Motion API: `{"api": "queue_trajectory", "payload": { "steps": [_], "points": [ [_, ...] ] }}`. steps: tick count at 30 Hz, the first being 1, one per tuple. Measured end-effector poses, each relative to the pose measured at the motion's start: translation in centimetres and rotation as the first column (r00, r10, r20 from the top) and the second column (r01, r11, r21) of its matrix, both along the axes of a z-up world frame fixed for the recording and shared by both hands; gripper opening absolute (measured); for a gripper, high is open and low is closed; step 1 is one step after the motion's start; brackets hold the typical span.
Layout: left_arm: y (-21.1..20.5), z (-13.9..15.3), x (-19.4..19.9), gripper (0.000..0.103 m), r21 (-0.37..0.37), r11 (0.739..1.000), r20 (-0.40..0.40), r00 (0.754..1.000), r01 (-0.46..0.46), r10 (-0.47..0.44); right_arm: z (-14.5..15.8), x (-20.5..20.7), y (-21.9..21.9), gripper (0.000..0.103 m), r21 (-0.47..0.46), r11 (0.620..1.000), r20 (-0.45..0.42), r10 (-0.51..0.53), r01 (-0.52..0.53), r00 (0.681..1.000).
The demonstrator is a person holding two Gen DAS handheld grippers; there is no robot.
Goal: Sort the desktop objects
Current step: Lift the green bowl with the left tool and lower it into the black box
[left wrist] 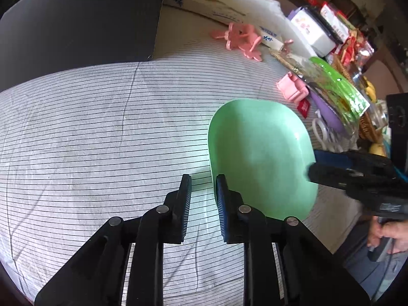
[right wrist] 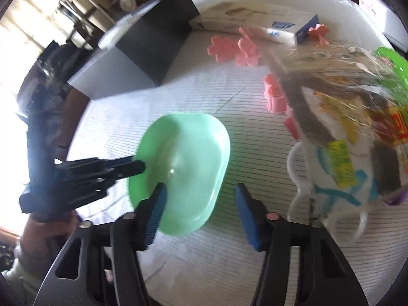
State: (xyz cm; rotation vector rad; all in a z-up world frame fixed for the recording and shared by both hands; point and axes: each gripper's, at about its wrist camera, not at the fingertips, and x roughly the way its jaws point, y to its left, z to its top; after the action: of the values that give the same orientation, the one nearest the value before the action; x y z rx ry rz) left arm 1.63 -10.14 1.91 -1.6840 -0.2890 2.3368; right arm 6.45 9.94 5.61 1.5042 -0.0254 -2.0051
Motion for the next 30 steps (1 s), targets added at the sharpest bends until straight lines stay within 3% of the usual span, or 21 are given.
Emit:
{"api": "queue_trajectory", "payload": {
  "steps": [1, 3, 5, 8, 13, 18, 21, 25, 30],
  "points": [
    [0.2, 0.0, 0.0, 0.018, -0.007, 1.000, -0.004, 1.000, 0.007, -0.007, -0.4, 0.0, -0.4, 0.030, 0.030, 1.000, -0.002, 0.006, -0.006, 1.000],
    [0.8, 0.1, 0.1, 0.020, -0.022, 0.999, -0.009, 1.000, 0.027, -0.027, -0.9, 0.0, -0.9, 0.015, 0.046, 0.999, -0.001, 0.020, -0.020, 1.000],
    [0.9, 0.3, 0.3, 0.020, -0.034, 0.999, -0.012, 0.999, 0.037, -0.038, -0.7, 0.6, -1.4, 0.014, 0.076, 0.996, -0.037, 0.040, -0.037, 0.998],
    [0.0, 2.1, 1.0, 0.020, 0.005, 0.999, -0.032, 0.999, 0.037, -0.037, 0.3, 1.2, -1.3, 0.014, 0.080, 0.996, -0.080, 0.044, -0.037, 0.996],
    [-4.0, 9.0, 1.3, 0.020, -0.026, 0.998, -0.120, 0.991, 0.058, -0.061, 5.3, 2.0, -2.6, 0.014, -0.025, 0.999, -0.115, 0.043, -0.047, 0.992],
    [-12.6, 16.9, -2.9, 0.023, -0.069, 0.998, -0.188, 0.982, -0.007, -0.006, 12.9, -0.8, -9.8, 0.015, -0.125, 0.980, -0.186, 0.129, -0.154, 0.974],
    [-17.8, 19.1, -6.5, 0.023, -0.128, 0.990, -0.184, 0.983, -0.052, 0.027, 16.2, -4.4, -16.3, 0.015, -0.159, 0.968, -0.215, 0.160, -0.196, 0.963],
    [-24.2, 17.9, -11.9, 0.024, -0.173, 0.979, -0.117, 0.990, -0.104, 0.085, 17.0, -9.3, -25.1, 0.015, -0.181, 0.958, -0.186, 0.190, -0.224, 0.964],
    [-28.8, 12.1, -16.7, 0.024, -0.266, 0.958, -0.004, 0.993, -0.111, 0.114, 11.9, -13.8, -33.8, 0.015, -0.106, 0.968, -0.088, 0.221, -0.230, 0.971]
  ]
}}
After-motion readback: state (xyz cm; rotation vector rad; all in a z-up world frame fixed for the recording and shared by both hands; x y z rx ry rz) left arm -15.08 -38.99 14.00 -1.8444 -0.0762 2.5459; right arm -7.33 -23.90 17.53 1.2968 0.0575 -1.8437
